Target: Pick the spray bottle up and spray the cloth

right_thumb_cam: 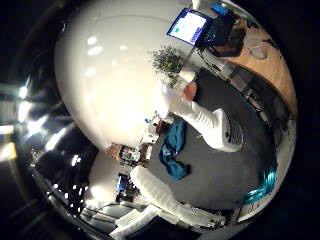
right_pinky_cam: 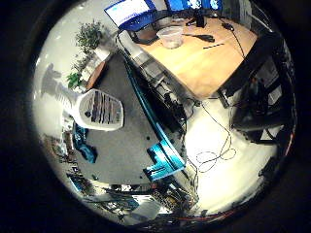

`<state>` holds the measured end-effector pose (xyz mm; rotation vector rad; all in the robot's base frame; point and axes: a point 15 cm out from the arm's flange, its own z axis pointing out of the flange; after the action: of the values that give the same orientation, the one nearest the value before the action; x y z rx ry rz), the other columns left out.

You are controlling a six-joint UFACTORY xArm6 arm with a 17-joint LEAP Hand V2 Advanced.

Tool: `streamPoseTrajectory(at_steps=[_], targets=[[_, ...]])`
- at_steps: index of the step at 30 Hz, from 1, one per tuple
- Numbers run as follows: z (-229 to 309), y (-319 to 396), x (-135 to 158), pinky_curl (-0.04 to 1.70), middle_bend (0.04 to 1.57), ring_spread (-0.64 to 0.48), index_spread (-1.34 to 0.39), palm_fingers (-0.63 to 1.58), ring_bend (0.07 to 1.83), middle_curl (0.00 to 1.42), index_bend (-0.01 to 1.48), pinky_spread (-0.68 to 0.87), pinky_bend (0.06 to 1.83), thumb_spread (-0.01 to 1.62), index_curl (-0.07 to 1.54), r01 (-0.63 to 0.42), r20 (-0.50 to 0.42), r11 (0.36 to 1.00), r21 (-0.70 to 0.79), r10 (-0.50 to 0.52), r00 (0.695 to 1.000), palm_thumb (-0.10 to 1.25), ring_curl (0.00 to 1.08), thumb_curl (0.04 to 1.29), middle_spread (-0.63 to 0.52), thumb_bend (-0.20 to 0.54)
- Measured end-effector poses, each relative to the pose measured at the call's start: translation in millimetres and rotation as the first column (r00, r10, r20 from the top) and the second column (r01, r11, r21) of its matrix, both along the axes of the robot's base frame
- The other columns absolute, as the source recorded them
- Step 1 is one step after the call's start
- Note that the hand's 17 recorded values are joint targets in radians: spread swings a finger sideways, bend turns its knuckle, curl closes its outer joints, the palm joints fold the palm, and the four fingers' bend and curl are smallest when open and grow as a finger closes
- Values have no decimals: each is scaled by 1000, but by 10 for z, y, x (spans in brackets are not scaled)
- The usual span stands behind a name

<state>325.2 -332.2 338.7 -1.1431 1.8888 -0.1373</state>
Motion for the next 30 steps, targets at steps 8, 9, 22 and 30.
streamPoseTrajectory(at_steps=[8,9,22,30], targets=[[-90,-44,282,272,346,162,-208,188,412,342,155,394,482,1132,262,-53,26,998,25,52,998,344,240,250,97,-17],[-85,-45,318,272,346,162,-208,188,412,342,155,392,477,1133,263,-64,29,998,24,63,998,347,239,250,97,-19],[-300,180,625,272,338,162,-206,174,399,343,152,384,464,1137,264,-185,51,977,104,181,982,353,234,243,108,-21],[-335,506,726,268,330,160,-206,168,388,345,156,369,435,1119,268,-291,107,944,156,277,955,324,235,245,119,-23]])
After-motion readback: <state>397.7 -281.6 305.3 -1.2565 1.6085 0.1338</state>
